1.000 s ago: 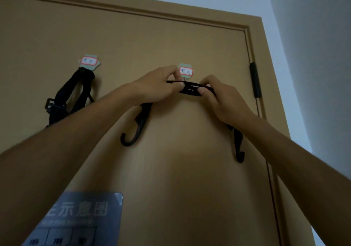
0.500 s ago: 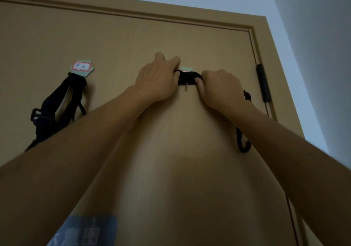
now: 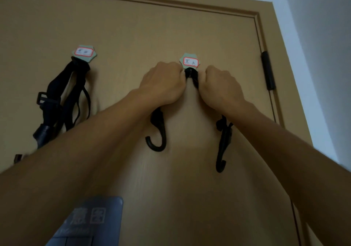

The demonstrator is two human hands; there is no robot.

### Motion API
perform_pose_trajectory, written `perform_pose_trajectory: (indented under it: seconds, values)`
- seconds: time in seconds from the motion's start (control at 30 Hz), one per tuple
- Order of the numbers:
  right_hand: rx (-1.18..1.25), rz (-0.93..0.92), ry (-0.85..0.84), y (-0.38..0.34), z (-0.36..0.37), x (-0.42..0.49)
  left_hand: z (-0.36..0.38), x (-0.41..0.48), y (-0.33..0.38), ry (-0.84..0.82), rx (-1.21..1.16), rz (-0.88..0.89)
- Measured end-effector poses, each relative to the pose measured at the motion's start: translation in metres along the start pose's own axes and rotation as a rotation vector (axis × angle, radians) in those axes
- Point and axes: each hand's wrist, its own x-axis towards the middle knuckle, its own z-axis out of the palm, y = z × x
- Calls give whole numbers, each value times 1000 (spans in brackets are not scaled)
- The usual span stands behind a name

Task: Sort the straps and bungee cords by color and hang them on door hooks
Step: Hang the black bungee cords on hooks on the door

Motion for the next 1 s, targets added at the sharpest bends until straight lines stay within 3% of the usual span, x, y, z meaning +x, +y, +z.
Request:
perform_pose_trajectory:
  seconds: [0.17, 0.3, 0.47, 0.6, 0.73, 1.0]
  values:
    - [-7, -93, 95, -1, 2, -1, 0, -5, -1, 61, -26, 78]
    - [-174, -218, 104, 2, 3, 2, 0, -5, -1, 100, 37, 141]
    - [-296, -218, 124, -2, 3, 6, -4, -1, -3, 62, 85, 133]
    - [-190, -140, 84, -15, 1, 4, -3, -6, 3, 25, 133, 157]
    - [14, -45, 62, -21, 6, -7, 2, -15, 11, 34, 10, 98]
    - [96, -130, 110, -18, 10, -47, 5, -43, 10, 40, -247, 2]
